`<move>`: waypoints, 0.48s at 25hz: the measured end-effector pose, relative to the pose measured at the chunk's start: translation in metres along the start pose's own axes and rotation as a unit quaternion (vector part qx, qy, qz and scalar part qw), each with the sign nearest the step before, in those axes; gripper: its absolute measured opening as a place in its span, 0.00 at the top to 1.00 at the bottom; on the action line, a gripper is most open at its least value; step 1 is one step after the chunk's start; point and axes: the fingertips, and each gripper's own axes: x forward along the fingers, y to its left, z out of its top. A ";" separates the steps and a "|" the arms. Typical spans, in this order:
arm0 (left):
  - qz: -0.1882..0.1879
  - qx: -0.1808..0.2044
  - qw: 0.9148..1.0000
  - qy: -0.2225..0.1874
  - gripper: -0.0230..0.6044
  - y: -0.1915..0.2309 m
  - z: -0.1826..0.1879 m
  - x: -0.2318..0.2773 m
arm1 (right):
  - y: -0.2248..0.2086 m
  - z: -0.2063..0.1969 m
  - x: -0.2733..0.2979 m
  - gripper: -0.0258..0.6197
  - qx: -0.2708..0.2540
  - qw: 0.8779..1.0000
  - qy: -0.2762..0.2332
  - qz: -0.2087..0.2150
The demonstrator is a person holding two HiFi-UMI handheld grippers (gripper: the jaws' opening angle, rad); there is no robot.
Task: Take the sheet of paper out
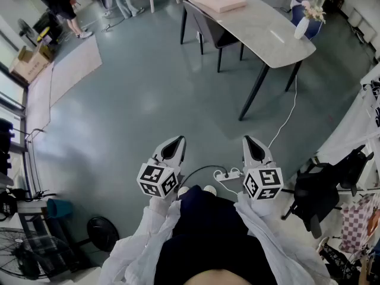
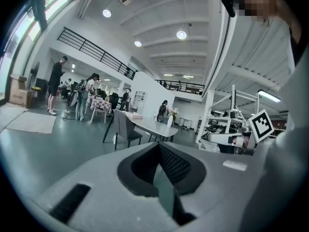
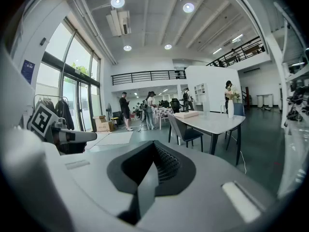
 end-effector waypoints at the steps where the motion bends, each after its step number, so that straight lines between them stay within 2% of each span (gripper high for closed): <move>1: 0.000 0.003 1.000 0.000 0.97 -0.001 0.001 0.000 | 0.000 -0.001 -0.001 0.94 0.002 1.000 0.000 -0.001; 12: 0.007 0.015 1.000 0.005 0.97 -0.004 0.004 0.000 | -0.001 -0.001 -0.001 0.94 0.025 1.000 0.002 0.007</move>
